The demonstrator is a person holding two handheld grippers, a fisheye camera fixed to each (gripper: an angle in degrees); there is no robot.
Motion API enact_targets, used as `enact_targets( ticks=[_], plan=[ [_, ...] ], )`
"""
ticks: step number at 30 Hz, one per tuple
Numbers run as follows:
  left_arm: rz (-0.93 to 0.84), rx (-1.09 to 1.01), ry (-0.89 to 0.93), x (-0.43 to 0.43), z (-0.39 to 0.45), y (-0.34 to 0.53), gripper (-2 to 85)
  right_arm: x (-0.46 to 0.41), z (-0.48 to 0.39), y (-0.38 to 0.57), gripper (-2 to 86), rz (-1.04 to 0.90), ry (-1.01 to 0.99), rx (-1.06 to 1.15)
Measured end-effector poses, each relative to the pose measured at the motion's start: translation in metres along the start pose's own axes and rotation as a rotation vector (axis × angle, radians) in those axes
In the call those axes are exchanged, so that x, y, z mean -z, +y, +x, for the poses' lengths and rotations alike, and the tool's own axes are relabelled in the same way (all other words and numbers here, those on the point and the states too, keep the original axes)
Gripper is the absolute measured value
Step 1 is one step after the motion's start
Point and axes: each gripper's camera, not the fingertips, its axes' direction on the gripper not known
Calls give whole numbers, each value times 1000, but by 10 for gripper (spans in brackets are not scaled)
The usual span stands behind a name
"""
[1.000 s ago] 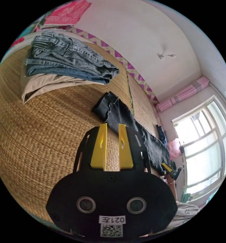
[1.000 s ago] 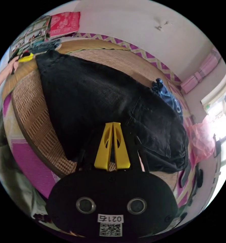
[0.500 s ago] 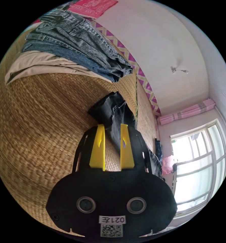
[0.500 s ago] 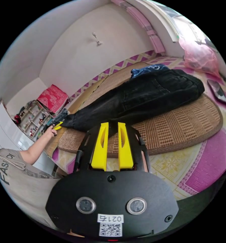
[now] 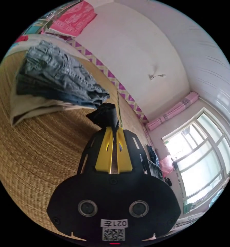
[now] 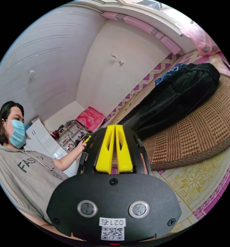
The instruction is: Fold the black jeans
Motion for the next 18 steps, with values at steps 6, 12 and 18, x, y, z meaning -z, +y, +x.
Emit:
enact_targets(
  ticks=[6,12,18],
  plan=[
    [68,-7,-116,64,81,-49,-9,32,12,8,42,3,-53,31],
    [34,-264,-109,51,301,-59,-9,56,29,12,50,3,-88,30],
    [-32,-716,-195,-43,599,51,-9,77,42,16,41,13,-90,29]
  ],
)
